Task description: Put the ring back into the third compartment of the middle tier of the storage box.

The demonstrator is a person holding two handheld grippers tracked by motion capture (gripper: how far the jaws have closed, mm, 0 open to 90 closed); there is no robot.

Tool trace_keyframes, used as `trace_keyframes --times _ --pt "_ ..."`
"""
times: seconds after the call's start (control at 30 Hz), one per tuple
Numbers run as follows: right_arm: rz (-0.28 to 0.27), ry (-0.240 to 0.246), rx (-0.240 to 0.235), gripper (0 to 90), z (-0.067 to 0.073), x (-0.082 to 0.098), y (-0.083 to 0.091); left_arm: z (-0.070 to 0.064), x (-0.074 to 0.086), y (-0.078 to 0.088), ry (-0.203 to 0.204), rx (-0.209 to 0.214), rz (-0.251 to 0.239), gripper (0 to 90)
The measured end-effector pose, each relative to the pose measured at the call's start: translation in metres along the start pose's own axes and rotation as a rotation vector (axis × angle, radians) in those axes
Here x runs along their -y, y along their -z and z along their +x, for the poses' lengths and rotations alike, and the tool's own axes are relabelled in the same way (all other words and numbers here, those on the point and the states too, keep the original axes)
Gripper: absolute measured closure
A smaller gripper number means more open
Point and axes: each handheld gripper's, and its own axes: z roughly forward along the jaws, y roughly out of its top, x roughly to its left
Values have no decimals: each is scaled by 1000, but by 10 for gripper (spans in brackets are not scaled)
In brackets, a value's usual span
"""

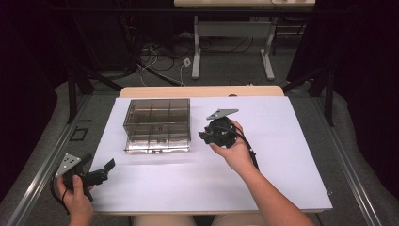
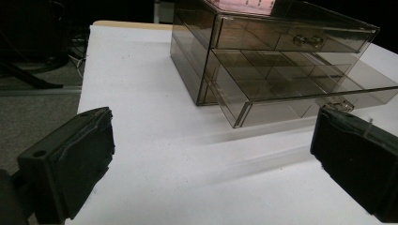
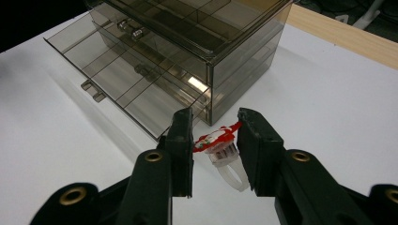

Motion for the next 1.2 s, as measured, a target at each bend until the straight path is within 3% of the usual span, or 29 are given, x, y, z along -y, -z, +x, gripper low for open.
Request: trace_keyframes --times 0.87,0.93,1.2 --pt "-10 -1 -8 667 9 -4 -24 1 0 1 2 -1 -9 4" --pt "10 9 -9 667 9 -4 -24 1 0 1 2 -1 -8 4" --pt "-9 -11 -23 667 13 -5 -37 1 0 0 0 5 -6 4"
